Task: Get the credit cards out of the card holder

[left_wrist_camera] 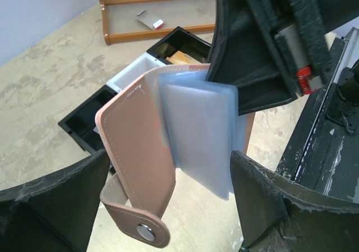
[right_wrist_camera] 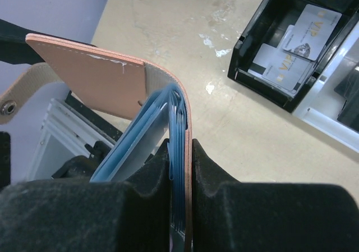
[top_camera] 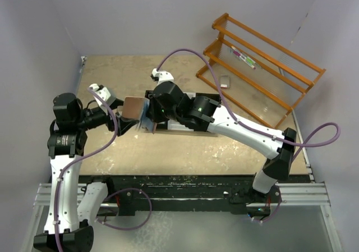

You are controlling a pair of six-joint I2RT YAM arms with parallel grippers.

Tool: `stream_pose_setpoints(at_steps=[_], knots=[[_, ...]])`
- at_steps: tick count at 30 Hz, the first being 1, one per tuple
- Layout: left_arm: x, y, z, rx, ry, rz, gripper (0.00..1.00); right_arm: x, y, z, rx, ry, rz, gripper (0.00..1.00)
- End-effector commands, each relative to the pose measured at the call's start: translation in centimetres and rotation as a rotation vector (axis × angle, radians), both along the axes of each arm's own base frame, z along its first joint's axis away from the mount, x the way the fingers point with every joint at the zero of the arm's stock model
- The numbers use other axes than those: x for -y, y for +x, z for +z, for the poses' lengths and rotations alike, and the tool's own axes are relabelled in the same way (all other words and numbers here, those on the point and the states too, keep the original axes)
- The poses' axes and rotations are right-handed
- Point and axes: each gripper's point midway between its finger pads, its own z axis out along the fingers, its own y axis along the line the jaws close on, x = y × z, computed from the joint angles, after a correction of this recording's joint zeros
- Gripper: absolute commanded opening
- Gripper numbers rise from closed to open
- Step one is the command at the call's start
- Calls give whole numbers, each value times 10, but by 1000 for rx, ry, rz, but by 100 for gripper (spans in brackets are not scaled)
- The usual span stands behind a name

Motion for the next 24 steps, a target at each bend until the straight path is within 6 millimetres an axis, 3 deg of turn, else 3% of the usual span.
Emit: stream_pose_setpoints(at_steps=[1,4,7,10,15,17,22,24], knots=[[-3,9,-4,24,18,24,88,3,2,47,88,73,-23,0],[0,12,-3,-80,-56,39,83,4,2,47,95,61,-38,0],[19,-15,6,-162,-150,-108,94,6,5,43,92,35,-67,0],[26,-33,11,-85,-139,-180,99,3,6,41,90,23,-82,0],[25,-30,-7,-73,-86,-172,96,-8,4,39,94,-4,-78,0],[20,-18,-13,-75,-60,-118,88,-12,1,41,101,-3,-67,0],[0,15,-11,-24,4,63,47,-6,-4,41,114,11,-54,0],[-8,23,-9,-14,15,127,38,-3,-7,45,124,33,-37,0]])
